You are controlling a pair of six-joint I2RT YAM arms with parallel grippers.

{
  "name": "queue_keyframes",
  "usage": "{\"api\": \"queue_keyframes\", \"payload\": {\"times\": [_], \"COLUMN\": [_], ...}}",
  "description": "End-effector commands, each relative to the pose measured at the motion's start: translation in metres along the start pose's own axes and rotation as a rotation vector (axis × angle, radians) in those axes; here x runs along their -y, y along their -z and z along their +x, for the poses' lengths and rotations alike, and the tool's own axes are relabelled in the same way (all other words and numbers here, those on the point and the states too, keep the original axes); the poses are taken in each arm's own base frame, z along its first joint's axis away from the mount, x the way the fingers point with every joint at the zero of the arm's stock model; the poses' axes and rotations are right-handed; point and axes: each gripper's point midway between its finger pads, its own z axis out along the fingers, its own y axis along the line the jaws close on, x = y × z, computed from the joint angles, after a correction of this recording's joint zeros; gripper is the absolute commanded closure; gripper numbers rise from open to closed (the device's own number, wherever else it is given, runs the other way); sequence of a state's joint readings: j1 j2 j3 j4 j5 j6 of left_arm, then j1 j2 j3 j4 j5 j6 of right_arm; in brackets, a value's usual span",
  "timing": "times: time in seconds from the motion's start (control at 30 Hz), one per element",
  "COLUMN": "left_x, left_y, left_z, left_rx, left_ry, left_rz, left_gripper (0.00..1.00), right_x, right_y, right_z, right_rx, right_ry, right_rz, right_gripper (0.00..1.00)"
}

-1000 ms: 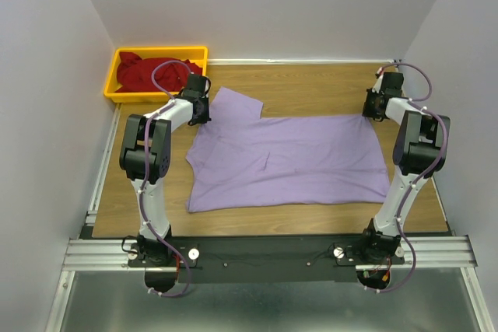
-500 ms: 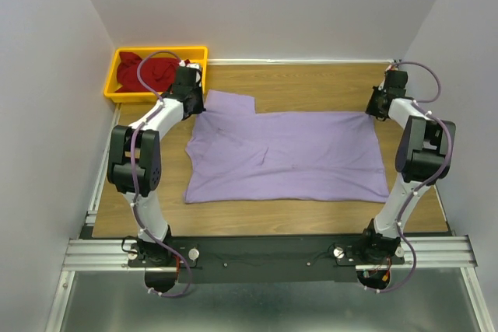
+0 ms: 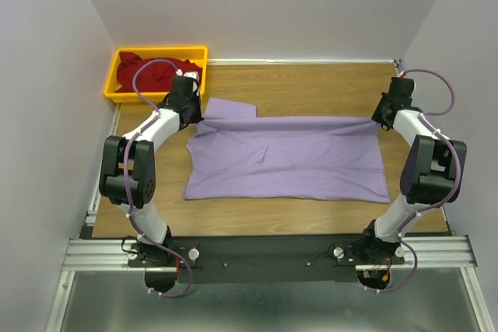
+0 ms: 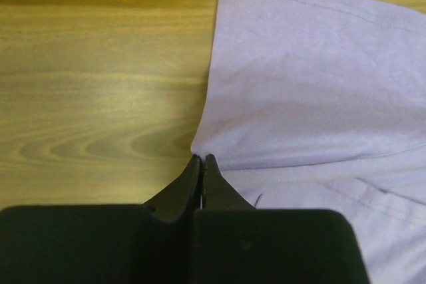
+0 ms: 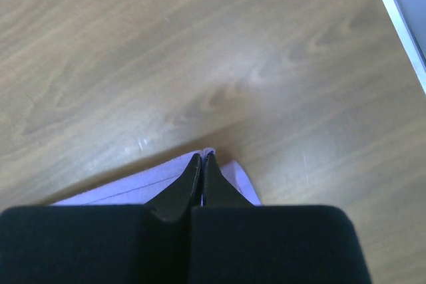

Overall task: Fold and stack the t-shirts
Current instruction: Fold the tshirt

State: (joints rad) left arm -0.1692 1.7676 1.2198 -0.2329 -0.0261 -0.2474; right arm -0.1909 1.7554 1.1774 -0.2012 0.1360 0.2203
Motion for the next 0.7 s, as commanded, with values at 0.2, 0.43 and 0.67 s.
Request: {"api": "queue_keyframes", "payload": {"times": [0.2,0.43,0.67], "left_x": [-0.011,-0.017,-0.026], "left_y": [0.038,0.043,0.042], "left_z": [0.016,0.057,0.075], "left_rx": [0.035,-0.032,-0.067], "left_ry": [0.028,0.045,0.039], "left_rz": [-0.011,-0.018,-0.055], "left_gripper": [1.00,1.00,1.00], "right_x": [0.044,0.058,0.076], "right_y": [0.029,0.030,0.028], "right_z": [0.019,0.044,0.067], "right_rx": [0.031,0.000,-0.029], "right_ry": [-0.099,-0.128,-0.149], "right_rz": [0.180,0.248,0.343], "right_gripper": [0.99,0.99,0.99]}}
